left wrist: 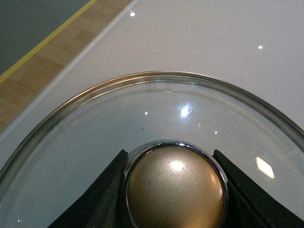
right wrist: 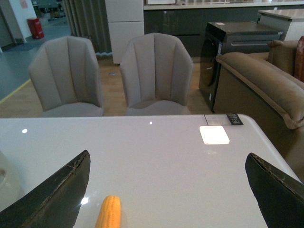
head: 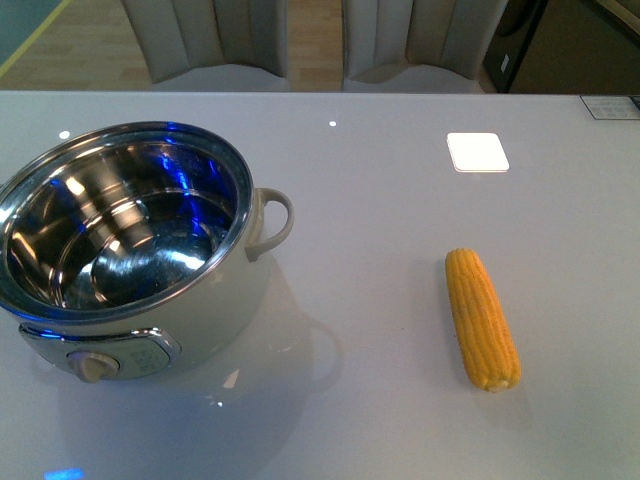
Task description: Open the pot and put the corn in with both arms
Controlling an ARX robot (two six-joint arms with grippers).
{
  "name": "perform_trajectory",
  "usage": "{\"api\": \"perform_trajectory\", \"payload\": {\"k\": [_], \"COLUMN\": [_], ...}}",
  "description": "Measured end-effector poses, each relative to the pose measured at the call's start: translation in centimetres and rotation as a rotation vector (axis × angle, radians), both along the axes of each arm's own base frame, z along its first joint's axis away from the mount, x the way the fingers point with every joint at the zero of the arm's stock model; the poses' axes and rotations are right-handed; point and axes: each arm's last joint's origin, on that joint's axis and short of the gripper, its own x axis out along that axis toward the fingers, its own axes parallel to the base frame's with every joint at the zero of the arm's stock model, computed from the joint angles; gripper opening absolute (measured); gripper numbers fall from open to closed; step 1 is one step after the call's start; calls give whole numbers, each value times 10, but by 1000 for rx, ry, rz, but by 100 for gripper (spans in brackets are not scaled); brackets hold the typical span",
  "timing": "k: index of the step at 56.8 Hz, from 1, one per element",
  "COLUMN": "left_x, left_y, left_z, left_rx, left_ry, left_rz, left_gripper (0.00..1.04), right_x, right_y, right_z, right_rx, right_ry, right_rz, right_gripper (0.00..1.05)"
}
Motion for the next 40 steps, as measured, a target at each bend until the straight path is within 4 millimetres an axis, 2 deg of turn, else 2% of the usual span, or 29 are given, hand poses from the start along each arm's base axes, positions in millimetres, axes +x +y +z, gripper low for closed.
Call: {"api": "perform_trajectory", "payload": {"k": [15, 28, 30, 35, 40], "left_x": [3, 2, 2, 1, 0], "left_y": [2, 2, 1, 0, 0], "left_z": [-3, -5, -5, -4, 7], "left_rx": [-4, -32, -32, -33, -30], "left_ry": [-6, -1, 0, 2, -12], "left_rz": [2, 14, 14, 16, 21], "left_gripper": [45, 97, 99, 97, 98], "right_x": [0, 0, 0, 0, 0], "right_y": [0, 0, 0, 0, 0], "right_z": [0, 0, 0, 0, 0], "right_rx": [0, 0, 0, 0, 0], "right_ry": [0, 0, 0, 0, 0], "right_rz": [0, 0, 0, 0, 0], "right_gripper": [96, 96, 96, 96, 96]}}
